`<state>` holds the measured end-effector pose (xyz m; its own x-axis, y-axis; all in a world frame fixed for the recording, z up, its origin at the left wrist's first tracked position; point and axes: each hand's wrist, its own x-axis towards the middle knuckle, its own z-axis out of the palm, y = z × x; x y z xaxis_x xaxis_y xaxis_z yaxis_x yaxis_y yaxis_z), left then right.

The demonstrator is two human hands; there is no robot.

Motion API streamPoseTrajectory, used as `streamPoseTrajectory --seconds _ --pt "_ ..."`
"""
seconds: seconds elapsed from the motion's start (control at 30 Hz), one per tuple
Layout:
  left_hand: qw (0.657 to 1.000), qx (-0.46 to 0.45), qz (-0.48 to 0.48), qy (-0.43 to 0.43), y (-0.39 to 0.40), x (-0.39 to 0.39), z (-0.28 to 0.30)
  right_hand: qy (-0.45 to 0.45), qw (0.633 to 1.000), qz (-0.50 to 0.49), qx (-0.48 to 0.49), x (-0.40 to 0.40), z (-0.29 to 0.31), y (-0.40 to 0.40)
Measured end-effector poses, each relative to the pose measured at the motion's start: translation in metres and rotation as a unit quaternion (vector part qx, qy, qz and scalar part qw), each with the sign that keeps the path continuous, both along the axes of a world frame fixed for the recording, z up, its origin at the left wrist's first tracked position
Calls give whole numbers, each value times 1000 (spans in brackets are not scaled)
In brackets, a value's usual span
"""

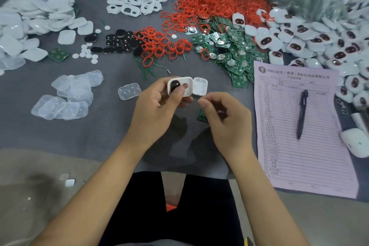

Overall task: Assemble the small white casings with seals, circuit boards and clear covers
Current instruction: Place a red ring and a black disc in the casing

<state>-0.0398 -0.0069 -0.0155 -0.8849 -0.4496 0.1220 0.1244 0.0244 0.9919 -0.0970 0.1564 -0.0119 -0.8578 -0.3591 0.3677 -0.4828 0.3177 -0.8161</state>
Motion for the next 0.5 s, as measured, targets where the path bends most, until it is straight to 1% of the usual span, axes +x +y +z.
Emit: streamPoseTrajectory --seconds 0.07,0.1,0.17,0.33,0.43,0.5 --pt "1000 -4 -13 -7 2 1 1 -83 994 -9 -69 -2 0 1" --pt "1000 -17 -18 -12 3 1 2 -110 989 -7 -96 -3 1 1" --pt "998 -60 -23 -25 4 2 3 -135 983 -3 -123 -5 1 2" --pt "990 -127 -24 -52 4 5 7 -148 979 7 -139 -6 2 2" --pt "989 -136 -28 -54 6 6 10 -147 978 8 -149 -5 2 2" --pt "988 -143 -29 -58 6 6 10 -129 983 4 -132 -5 1 3"
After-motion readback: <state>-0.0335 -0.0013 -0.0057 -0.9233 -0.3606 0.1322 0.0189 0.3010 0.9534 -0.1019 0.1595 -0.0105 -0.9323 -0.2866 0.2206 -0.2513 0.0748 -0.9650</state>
